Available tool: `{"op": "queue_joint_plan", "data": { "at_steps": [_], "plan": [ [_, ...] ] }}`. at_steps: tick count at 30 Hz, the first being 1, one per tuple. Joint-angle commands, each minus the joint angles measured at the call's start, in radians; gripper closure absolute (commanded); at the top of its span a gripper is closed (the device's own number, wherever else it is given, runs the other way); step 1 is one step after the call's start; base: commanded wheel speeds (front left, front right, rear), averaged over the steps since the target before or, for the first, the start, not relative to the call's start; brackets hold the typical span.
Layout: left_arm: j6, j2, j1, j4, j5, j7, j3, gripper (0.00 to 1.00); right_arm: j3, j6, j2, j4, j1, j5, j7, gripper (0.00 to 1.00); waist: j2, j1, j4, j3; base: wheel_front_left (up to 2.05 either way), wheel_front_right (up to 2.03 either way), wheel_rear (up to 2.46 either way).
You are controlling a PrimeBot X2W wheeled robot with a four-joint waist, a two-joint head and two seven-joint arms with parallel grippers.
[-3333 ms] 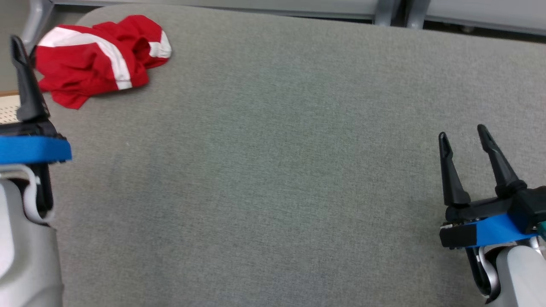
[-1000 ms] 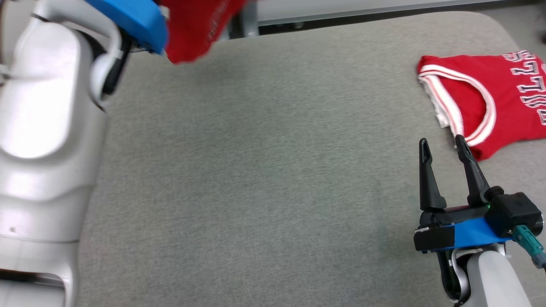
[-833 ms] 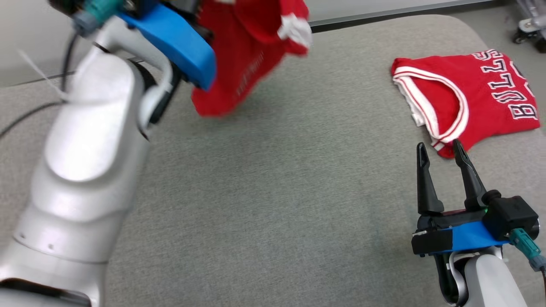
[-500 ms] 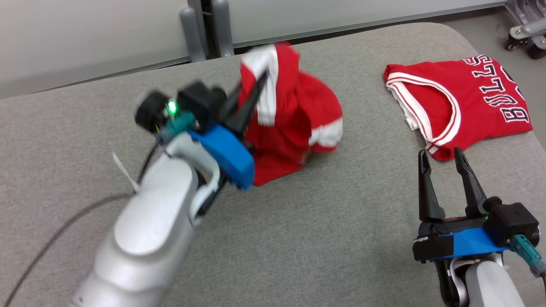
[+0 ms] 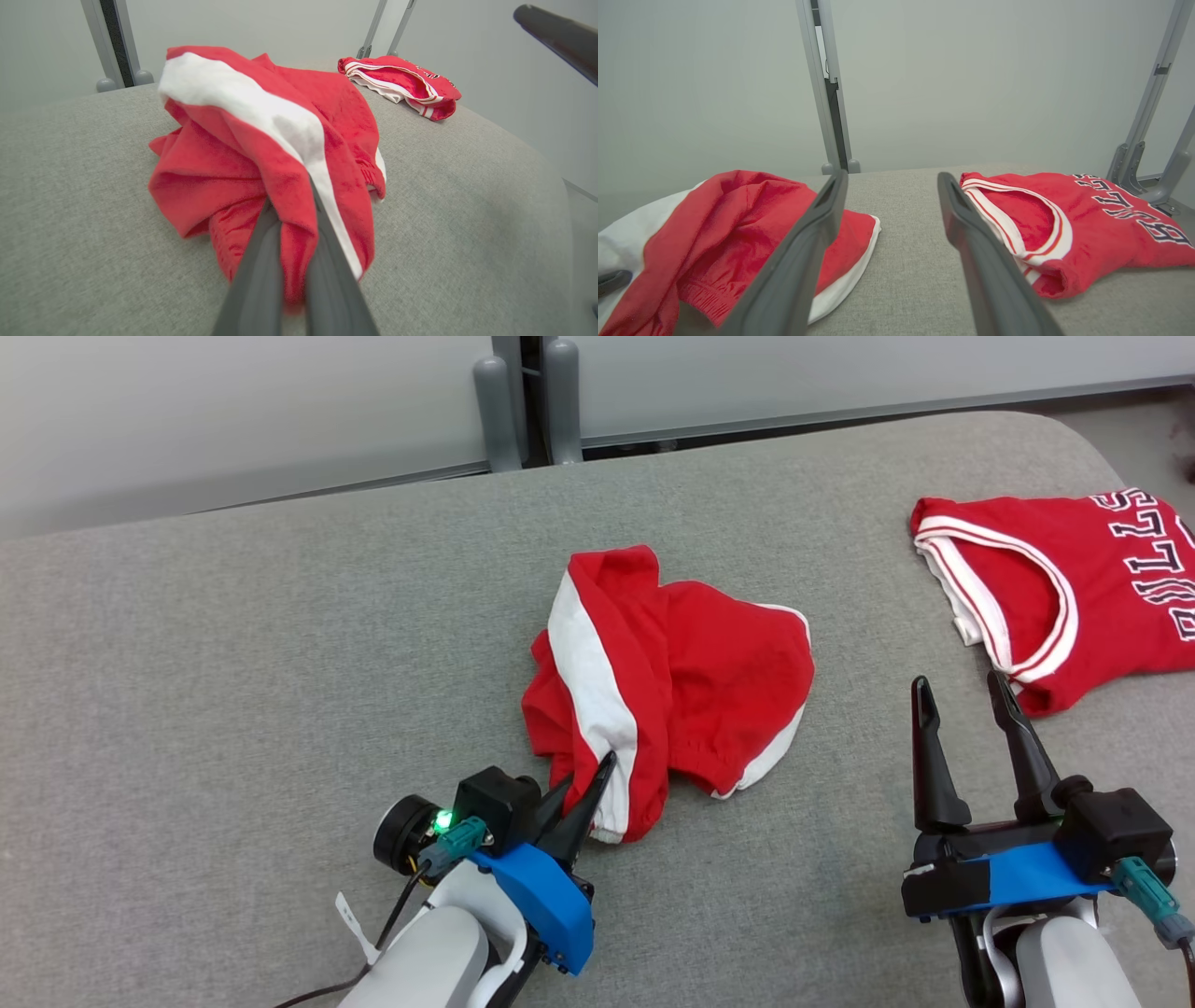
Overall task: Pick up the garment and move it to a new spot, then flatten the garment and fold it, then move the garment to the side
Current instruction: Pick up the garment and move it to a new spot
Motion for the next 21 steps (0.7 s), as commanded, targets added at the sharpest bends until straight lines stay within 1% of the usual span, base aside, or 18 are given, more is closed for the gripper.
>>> {"op": "queue_joint_plan", "data": {
  "at_steps": [1, 4, 8, 12, 17, 21],
  "plan": [
    [0.013, -0.002, 0.012, 0.004, -0.001, -0.019, -0.005, 0.00, 0.000, 0.000, 0.002, 0.005, 0.005, 0.002, -0.001, 0.00, -0.0001, 0.0001, 0.014, -0.009, 0.00, 0.00, 0.00],
    [0.033, -0.001, 0.024, 0.012, 0.000, -0.046, -0.001, 0.00, -0.005, 0.000, 0.002, 0.006, 0.012, -0.001, -0.001, 0.00, -0.0001, 0.0001, 0.030, -0.020, 0.00, 0.00, 0.00],
    [0.066, 0.022, 0.027, 0.009, 0.001, -0.083, 0.031, 0.00, -0.020, 0.000, 0.002, 0.005, 0.026, -0.007, -0.001, 0.00, -0.0001, 0.0001, 0.060, -0.036, 0.00, 0.00, 0.00],
    [0.096, 0.054, 0.042, -0.023, -0.005, -0.113, 0.078, 0.00, -0.026, 0.000, 0.001, 0.009, 0.037, -0.007, -0.001, 0.00, -0.0001, 0.0001, 0.089, -0.058, 0.00, 0.00, 0.00],
    [0.142, 0.108, 0.088, -0.104, 0.004, -0.130, 0.166, 0.00, -0.022, 0.000, 0.001, 0.006, 0.048, -0.007, -0.001, 0.00, -0.0001, 0.0001, 0.115, -0.082, 0.00, 0.00, 0.00],
    [0.178, 0.144, 0.157, -0.221, 0.035, -0.129, 0.267, 0.00, -0.025, 0.000, 0.001, -0.001, 0.057, -0.005, -0.001, 0.00, -0.0001, 0.0001, 0.126, -0.096, 0.00, 0.00, 0.00]
  ]
}}
